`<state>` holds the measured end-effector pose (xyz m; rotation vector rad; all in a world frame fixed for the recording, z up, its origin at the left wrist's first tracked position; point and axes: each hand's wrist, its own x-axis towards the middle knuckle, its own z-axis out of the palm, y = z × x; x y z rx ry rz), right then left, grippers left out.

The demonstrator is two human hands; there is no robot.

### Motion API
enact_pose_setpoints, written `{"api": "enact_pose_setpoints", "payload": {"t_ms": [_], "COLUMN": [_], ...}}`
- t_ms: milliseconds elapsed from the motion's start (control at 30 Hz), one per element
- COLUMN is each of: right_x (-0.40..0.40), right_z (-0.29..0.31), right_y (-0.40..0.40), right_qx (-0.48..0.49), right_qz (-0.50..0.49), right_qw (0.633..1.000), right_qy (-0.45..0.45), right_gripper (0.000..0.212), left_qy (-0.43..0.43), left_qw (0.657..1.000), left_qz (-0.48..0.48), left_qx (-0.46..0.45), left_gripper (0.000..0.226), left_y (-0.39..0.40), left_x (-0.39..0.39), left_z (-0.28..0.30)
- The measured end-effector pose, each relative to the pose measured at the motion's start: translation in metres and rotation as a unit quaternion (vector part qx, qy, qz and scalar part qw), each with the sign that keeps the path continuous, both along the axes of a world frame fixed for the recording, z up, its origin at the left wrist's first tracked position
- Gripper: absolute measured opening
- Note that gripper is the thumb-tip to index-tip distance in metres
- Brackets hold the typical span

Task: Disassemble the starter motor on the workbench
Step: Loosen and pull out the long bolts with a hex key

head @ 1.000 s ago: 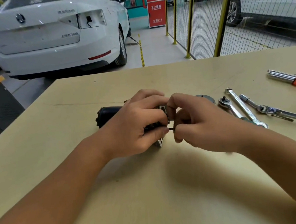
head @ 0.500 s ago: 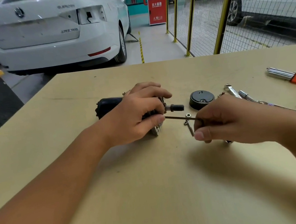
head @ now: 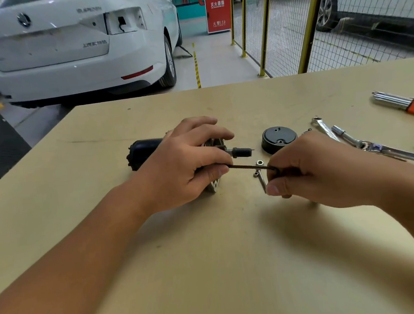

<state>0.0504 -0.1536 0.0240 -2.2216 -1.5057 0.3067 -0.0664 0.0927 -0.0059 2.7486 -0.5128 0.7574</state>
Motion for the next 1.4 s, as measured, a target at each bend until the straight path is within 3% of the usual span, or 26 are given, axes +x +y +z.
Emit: {"api": "enact_pose_setpoints", "payload": {"t_ms": [633, 800, 900, 1033, 1100, 1267, 1400], "right_x": [-0.005, -0.002, -0.008, -0.017, -0.018, -0.006, 0.007], "right_z": [-0.003, 0.002, -0.005, -0.018, -0.020, -0.005, -0.001], "right_y": [0.001, 0.001, 0.007, 0.019, 0.023, 0.012, 0.004], "right_qx": [0.019, 0.041, 0.084, 0.135, 0.150, 0.098, 0.167], "right_qz": [-0.020, -0.002, -0.015, -0.080, -0.111, -0.088, -0.100], "right_qw": [0.999, 0.981, 0.966, 0.963, 0.957, 0.953, 0.883], "right_qy": [-0.047, 0.191, 0.243, 0.221, 0.220, 0.272, 0.427], "right_gripper": [0.024, 0.038, 0.037, 0.030, 0.031, 0.027, 0.031], "left_qy": [0.012, -0.004, -0.004, 0.064, 0.092, 0.109, 0.106], "left_qw": [1.000, 1.000, 1.000, 0.996, 0.992, 0.984, 0.984], "left_qz": [0.005, 0.000, -0.006, 0.038, 0.076, 0.120, 0.103], "left_qx": [-0.014, -0.024, -0.030, -0.042, -0.046, -0.071, -0.097], "left_gripper": [0.025, 0.026, 0.023, 0.085, 0.101, 0.093, 0.084], "left_y": [0.000, 0.000, 0.002, 0.017, 0.031, 0.051, 0.051], "left_x": [0.002, 0.001, 0.001, -0.006, -0.008, -0.012, -0.012], "left_z": [-0.004, -0.003, -0.001, 0.008, 0.010, 0.008, 0.005]}}
